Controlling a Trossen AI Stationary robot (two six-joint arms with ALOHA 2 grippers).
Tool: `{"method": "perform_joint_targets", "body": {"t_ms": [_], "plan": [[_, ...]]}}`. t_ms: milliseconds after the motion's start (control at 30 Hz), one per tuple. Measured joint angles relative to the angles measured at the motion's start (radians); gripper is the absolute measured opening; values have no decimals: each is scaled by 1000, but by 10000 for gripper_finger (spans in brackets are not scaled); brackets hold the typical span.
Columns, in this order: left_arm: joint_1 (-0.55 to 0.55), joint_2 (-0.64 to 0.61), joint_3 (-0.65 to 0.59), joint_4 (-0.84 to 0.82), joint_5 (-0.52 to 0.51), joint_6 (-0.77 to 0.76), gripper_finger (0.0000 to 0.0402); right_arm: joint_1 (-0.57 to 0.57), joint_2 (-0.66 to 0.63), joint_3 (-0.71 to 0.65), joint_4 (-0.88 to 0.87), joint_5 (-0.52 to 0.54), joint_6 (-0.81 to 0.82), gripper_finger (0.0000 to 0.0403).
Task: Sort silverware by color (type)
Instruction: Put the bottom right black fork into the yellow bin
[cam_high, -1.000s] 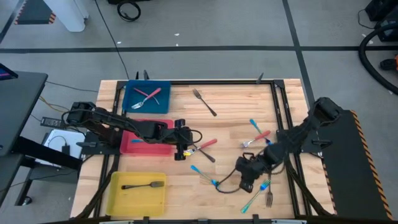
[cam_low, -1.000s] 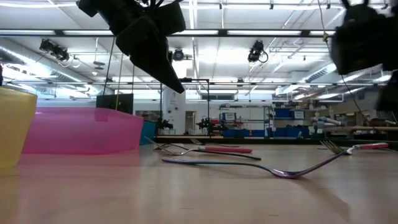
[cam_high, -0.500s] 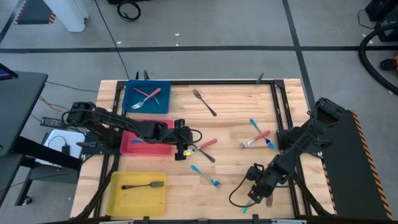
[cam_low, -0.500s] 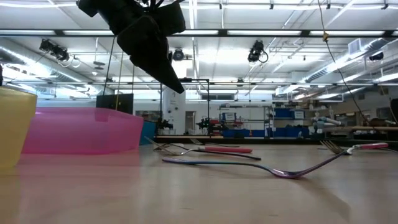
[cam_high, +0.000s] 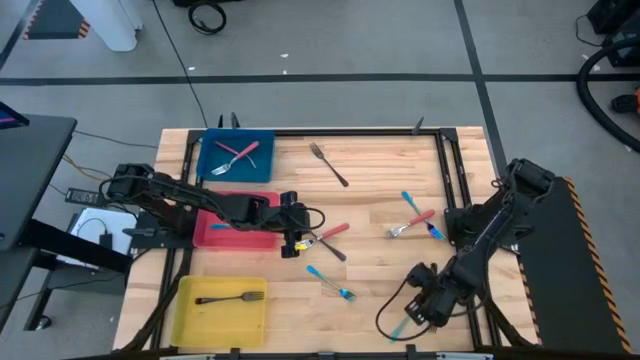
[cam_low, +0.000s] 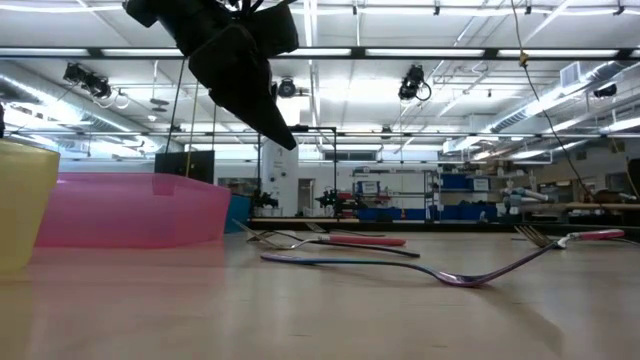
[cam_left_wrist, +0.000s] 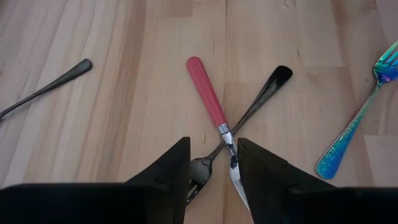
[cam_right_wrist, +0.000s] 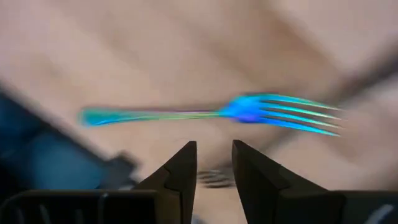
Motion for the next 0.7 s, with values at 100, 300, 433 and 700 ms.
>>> {"method": "perform_joint_targets", "body": {"t_ms": [100, 300, 433, 700], "plan": [[0, 0, 0, 0, 0, 0, 133, 22, 0, 21, -128, 0, 114, 109], [0, 0, 0, -1, 0, 1, 133, 67, -1, -14, -77, 35, 322, 109], [0, 0, 0, -2, 0, 1, 133, 81, -1, -27, -76, 54, 389, 109], [0, 0, 0, -2, 0, 1, 133, 93, 5, -27, -93, 53, 428, 109]]}}
